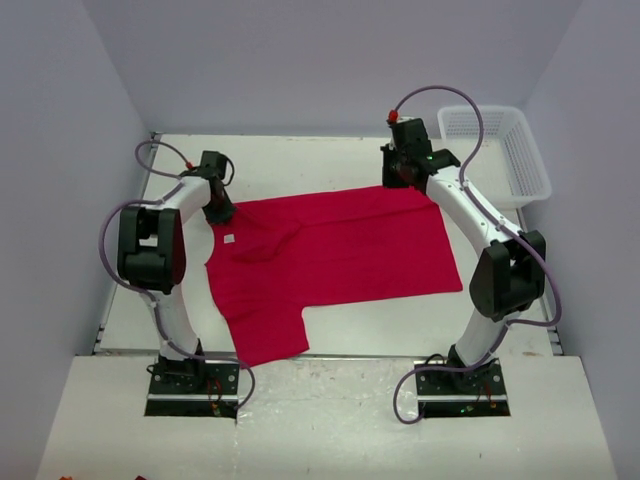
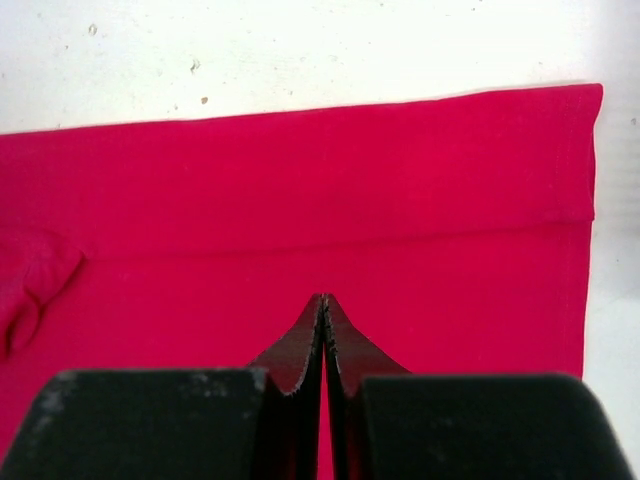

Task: Fold and stack the t-shirts
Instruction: Fold the flattened tshirt in 1/3 of the way

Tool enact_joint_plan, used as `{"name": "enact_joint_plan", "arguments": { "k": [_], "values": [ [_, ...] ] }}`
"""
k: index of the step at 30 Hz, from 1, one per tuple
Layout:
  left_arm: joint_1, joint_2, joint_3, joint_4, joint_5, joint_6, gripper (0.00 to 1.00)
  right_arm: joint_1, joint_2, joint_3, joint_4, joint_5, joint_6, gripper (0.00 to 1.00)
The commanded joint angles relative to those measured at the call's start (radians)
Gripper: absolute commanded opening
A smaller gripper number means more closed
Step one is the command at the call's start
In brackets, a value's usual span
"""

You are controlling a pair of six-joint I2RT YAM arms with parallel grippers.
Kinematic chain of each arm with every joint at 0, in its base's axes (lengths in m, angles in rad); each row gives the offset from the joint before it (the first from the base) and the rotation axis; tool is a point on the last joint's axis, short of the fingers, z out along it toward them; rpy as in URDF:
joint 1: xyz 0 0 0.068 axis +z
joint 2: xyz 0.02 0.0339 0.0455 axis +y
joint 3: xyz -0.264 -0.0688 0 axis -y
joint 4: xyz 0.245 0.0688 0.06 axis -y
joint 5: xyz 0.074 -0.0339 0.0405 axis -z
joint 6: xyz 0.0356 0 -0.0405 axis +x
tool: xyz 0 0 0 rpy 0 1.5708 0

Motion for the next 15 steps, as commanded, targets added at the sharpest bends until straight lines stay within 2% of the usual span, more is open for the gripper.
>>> {"name": "enact_joint_plan", "arguments": {
  "k": [1, 8, 15],
  "values": [
    [0.02, 0.054, 0.06, -0.024, 0.022, 0.028, 0.0, -0.003, -0.029, 0.023, 0.013, 0.005, 0.019, 0.0],
    [0.077, 0.115, 0.075, -0.025, 0.015, 0.035, 0.0, -0.003, -0.032, 0.011, 0.022, 0.012, 0.022, 0.0],
    [0.181, 0.177, 0.124, -0.028, 0.033, 0.051, 0.0, -0.001, -0.02, 0.021, 0.023, 0.014, 0.017, 0.0]
  ]
}}
